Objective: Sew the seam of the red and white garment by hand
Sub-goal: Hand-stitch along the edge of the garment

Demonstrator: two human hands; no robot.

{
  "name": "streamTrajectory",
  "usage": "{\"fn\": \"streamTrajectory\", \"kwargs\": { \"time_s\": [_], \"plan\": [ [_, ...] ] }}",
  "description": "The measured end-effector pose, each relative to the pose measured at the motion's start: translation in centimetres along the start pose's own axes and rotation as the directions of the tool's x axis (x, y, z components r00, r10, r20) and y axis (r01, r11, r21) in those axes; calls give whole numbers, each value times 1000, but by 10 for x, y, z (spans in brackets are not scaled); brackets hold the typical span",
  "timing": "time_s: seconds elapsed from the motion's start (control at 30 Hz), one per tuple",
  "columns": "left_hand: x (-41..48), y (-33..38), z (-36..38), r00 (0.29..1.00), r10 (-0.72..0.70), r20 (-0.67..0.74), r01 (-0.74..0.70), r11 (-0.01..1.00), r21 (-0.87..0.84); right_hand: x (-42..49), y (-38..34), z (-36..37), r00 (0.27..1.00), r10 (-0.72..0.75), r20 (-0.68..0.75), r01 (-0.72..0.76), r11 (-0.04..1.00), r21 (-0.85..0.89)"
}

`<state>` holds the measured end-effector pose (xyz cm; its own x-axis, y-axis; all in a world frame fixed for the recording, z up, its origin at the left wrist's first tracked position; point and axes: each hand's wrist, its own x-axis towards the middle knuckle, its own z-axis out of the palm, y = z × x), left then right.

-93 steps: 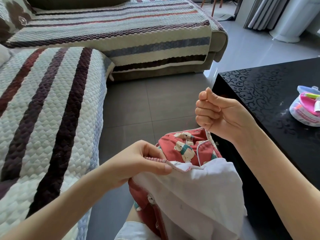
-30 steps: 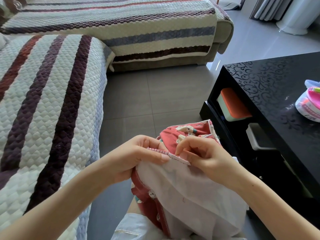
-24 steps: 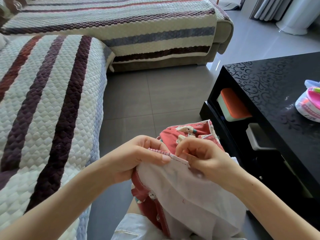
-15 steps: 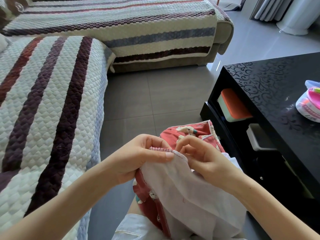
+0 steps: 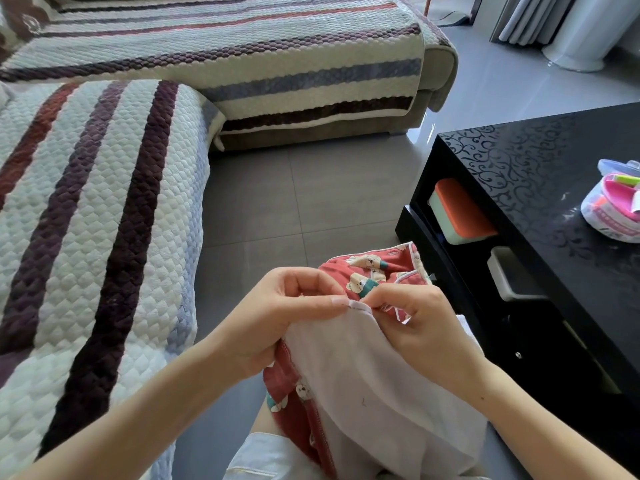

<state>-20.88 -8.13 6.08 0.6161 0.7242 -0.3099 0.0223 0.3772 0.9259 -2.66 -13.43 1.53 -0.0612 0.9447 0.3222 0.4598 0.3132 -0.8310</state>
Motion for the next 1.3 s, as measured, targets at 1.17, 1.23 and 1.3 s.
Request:
{"fn": "streamTrajectory", "kwargs": {
  "time_s": [1.17, 1.23, 1.3],
  "plan": [
    [14, -21, 22, 944, -35, -328, 36, 999, -3, 20, -39, -15, 947, -271, -174, 320, 852, 415],
    [14, -14, 18, 947, -7, -321, 8, 1000, 2, 22, -32, -29, 994, -57, -97, 108, 720, 686],
    [14, -5, 16, 959, 29, -280, -27, 1000, 11, 23, -24, -45, 993, 105, -58, -15, 589, 808]
  ]
}}
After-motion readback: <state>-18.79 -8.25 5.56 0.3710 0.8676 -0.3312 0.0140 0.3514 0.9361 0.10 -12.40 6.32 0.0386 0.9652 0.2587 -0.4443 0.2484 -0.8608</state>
